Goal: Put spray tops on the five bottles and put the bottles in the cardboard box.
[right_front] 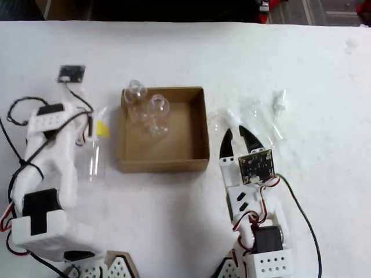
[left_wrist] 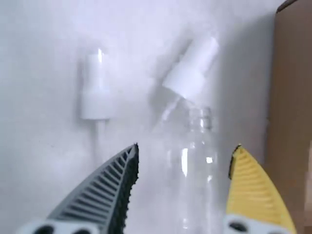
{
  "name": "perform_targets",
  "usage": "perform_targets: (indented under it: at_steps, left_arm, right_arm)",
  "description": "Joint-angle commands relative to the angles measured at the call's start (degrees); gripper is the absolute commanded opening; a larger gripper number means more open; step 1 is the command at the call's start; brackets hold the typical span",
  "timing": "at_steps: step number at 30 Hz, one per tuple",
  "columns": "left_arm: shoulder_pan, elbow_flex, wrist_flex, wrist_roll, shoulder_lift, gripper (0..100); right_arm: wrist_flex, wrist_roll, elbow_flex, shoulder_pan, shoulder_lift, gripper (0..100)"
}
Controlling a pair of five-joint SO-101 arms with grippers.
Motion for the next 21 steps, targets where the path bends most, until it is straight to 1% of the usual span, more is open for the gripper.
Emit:
perform_targets:
  at_steps: [1,3,5,11,17,19,21]
  left_arm:
    - [0.9,-12.8,9.6,-0.3,0.0,28]
    - [2.2,-17.8,12.1,-0.1,0.0,28]
    - [3.6,-21.1,13.0,0.7,0.1,28]
    - [6.5,-22.2,12.7,2.2,0.4,28]
    - [5.1,-25.6,11.4,2.2,9.2,28]
    - [4.6,-28.4,12.3,2.1,13.1,28]
    - [4.0,-31.5,14.7,1.8,16.4,25]
  right_arm:
    - [0.4,0.5,0.4,-0.4,0.0,7.0]
    - [0.4,0.5,0.4,-0.4,0.0,7.0]
    - [0.4,0.5,0.4,-0.3,0.0,7.0]
    - [0.4,0.5,0.4,-0.2,0.0,7.0]
    - [0.4,0.5,0.4,-0.2,0.0,7.0]
    - [0.4,0.5,0.4,-0.2,0.0,7.0]
    - [0.4,0.5,0.4,-0.2,0.0,7.0]
